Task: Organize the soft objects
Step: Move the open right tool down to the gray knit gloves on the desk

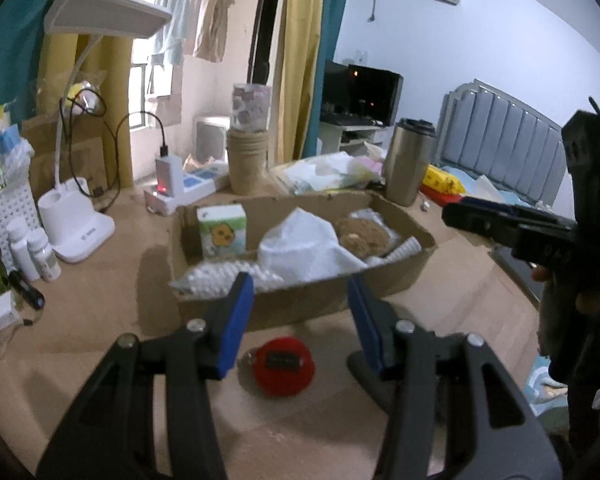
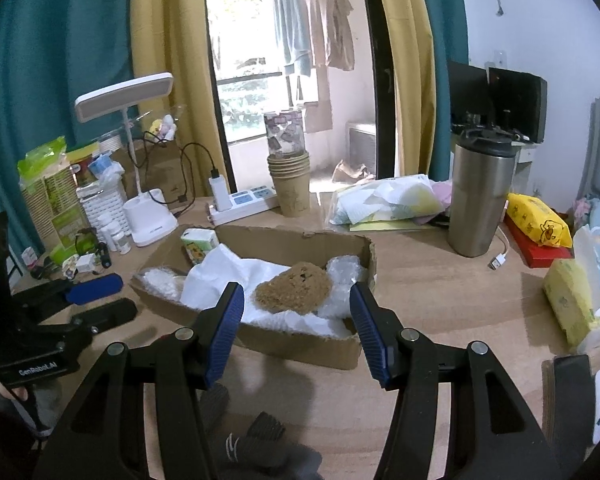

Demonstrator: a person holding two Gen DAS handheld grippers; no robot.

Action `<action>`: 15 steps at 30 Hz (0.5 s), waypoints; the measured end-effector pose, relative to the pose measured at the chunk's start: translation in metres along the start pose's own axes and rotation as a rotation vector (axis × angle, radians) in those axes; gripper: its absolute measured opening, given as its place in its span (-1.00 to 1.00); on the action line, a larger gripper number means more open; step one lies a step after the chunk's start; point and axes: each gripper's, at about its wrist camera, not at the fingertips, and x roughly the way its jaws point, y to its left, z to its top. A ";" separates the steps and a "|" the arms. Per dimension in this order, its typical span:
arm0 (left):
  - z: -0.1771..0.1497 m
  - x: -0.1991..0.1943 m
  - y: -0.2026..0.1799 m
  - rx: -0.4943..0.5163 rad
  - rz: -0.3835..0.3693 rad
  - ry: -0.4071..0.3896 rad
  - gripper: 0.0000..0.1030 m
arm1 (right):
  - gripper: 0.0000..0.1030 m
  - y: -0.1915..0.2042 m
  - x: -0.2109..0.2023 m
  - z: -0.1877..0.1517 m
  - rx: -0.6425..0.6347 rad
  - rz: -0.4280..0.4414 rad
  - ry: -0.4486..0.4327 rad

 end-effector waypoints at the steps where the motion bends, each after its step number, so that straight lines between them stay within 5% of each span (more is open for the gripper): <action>1: -0.001 0.000 -0.001 0.000 -0.006 0.007 -0.01 | 0.13 0.002 -0.001 -0.002 -0.007 0.004 0.003; 15: -0.021 0.004 -0.013 0.022 -0.055 0.100 -0.01 | 0.28 0.013 0.002 -0.031 -0.037 0.059 0.065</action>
